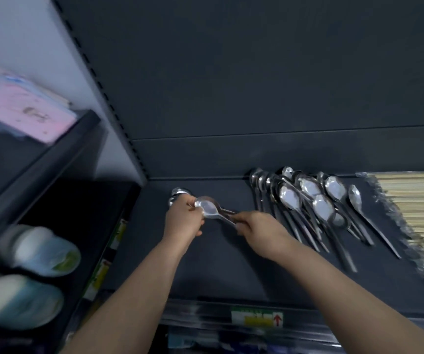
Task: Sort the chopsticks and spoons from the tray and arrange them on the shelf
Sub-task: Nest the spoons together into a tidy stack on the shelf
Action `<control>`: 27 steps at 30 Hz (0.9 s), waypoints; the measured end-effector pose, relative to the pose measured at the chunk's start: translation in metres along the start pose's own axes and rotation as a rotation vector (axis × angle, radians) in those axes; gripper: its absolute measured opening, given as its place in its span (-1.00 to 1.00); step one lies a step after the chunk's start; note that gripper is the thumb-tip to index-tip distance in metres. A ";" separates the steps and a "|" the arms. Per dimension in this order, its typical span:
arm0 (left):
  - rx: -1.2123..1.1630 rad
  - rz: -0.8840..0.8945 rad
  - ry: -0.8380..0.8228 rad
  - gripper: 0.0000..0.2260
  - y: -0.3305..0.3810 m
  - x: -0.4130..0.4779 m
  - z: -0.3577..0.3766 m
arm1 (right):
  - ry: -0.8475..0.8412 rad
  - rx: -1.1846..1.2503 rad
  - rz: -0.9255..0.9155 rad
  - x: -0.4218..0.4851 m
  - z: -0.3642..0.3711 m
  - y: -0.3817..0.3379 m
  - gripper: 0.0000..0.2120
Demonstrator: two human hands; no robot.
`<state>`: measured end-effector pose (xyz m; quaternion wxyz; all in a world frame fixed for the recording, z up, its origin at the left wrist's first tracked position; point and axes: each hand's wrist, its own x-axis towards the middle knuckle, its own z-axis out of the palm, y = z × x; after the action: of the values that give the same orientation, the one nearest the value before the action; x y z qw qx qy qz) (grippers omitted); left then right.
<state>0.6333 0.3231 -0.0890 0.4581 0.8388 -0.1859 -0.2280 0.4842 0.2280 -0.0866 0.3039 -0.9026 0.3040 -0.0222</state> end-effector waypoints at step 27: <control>0.372 0.220 0.161 -0.78 -0.037 0.041 -0.051 | 0.447 -0.591 -0.020 0.047 0.060 -0.038 -0.71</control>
<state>0.6990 0.3557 -0.1044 0.3311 0.8989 -0.2781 -0.0708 0.5566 0.2574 -0.1212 -0.0443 -0.9272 0.3474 -0.1332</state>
